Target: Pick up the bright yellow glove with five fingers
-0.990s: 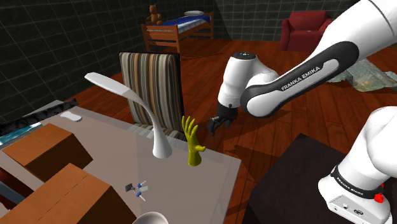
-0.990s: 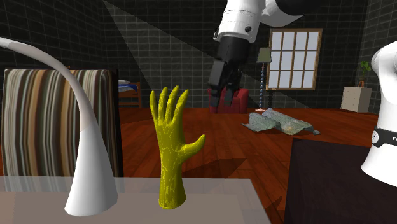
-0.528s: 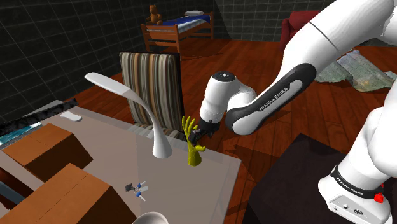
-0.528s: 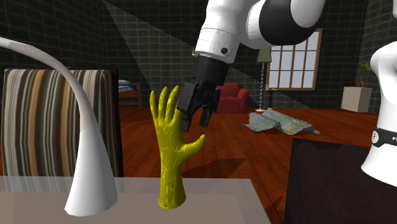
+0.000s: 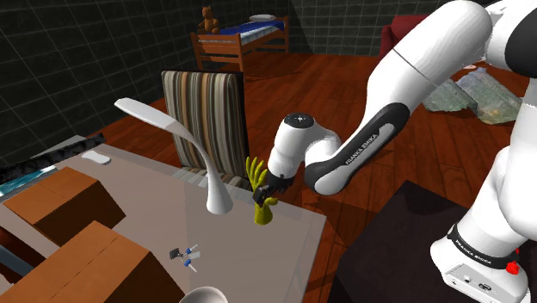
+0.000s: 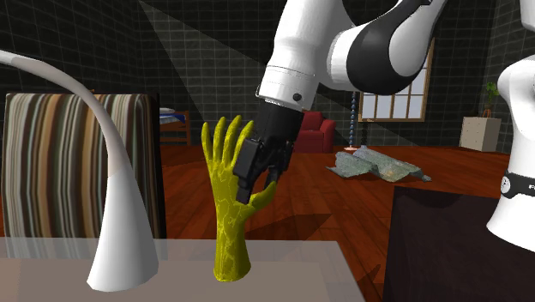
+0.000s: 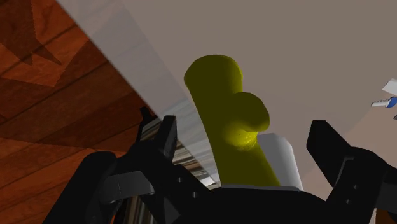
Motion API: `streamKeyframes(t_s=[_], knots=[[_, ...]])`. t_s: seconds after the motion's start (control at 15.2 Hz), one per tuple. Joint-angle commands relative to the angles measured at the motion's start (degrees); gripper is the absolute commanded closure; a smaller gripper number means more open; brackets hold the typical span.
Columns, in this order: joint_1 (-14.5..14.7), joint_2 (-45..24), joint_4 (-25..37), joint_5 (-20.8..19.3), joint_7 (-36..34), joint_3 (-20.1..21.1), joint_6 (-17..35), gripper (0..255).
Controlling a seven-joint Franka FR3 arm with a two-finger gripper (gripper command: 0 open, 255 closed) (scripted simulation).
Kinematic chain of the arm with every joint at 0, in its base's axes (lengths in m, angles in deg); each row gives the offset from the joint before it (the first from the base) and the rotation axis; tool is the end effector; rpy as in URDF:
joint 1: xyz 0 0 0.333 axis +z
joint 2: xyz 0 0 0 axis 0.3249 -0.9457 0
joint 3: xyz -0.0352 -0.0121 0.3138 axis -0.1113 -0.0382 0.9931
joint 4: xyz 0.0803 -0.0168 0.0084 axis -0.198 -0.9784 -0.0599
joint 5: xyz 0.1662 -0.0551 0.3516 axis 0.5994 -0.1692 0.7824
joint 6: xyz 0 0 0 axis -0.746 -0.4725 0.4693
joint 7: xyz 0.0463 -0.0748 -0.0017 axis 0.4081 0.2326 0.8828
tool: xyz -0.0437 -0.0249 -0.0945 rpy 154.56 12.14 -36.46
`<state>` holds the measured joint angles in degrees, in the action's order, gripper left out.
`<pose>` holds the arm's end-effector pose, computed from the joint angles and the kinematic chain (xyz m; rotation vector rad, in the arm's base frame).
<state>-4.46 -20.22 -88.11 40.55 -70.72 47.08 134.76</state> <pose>0.4660 0.2934 0.2753 -2.9757 0.1021 -0.3720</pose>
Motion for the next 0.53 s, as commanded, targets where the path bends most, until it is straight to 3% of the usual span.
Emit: streamKeyframes(t_s=[0.0, 0.07, 0.13, 0.46], knots=[[0.3, -0.6, 0.0, -0.6, -0.5, -0.3, 0.6, 0], [0.3, -0.6, 0.0, -0.6, -0.5, -0.3, 0.6, 0], [0.3, -0.7, 0.0, -0.7, -0.6, -0.4, 0.7, 255], [0.3, -0.7, 0.0, -0.7, -0.6, -0.4, 0.6, 255]])
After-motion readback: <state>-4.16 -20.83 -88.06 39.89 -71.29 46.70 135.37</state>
